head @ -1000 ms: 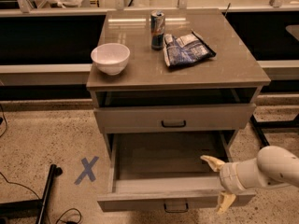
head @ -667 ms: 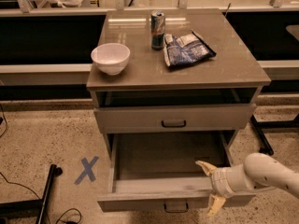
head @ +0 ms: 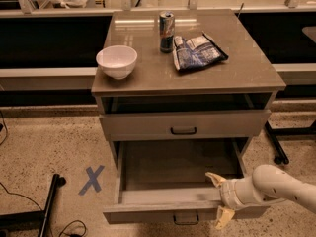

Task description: Close middle drawer

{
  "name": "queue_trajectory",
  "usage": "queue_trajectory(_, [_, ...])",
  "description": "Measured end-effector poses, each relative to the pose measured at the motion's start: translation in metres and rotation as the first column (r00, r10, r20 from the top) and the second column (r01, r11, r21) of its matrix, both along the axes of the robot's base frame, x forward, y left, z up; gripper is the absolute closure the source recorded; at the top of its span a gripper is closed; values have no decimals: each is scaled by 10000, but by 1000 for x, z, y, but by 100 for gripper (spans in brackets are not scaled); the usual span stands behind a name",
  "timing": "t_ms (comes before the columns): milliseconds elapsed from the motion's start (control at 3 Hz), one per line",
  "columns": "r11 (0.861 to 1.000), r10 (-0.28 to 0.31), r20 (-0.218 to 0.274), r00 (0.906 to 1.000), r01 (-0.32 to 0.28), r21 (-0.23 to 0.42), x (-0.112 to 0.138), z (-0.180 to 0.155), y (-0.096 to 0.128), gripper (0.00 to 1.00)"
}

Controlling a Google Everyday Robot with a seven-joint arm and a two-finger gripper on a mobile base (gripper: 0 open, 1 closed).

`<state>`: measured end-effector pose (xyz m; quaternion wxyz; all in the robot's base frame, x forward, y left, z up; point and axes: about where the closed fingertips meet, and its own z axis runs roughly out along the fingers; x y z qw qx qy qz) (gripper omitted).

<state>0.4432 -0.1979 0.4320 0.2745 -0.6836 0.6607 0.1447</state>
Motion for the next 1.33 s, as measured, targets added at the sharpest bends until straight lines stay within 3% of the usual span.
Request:
queue_trajectory(667, [10000, 42, -42, 10000, -42, 32, -1, -2, 3, 45])
queue_trajectory(1000, [10000, 74, -71, 9999, -73, 54, -2, -3, 5, 76])
queue_trajectory(1333, [9999, 92, -88, 9999, -91, 67, -3, -4, 6, 98])
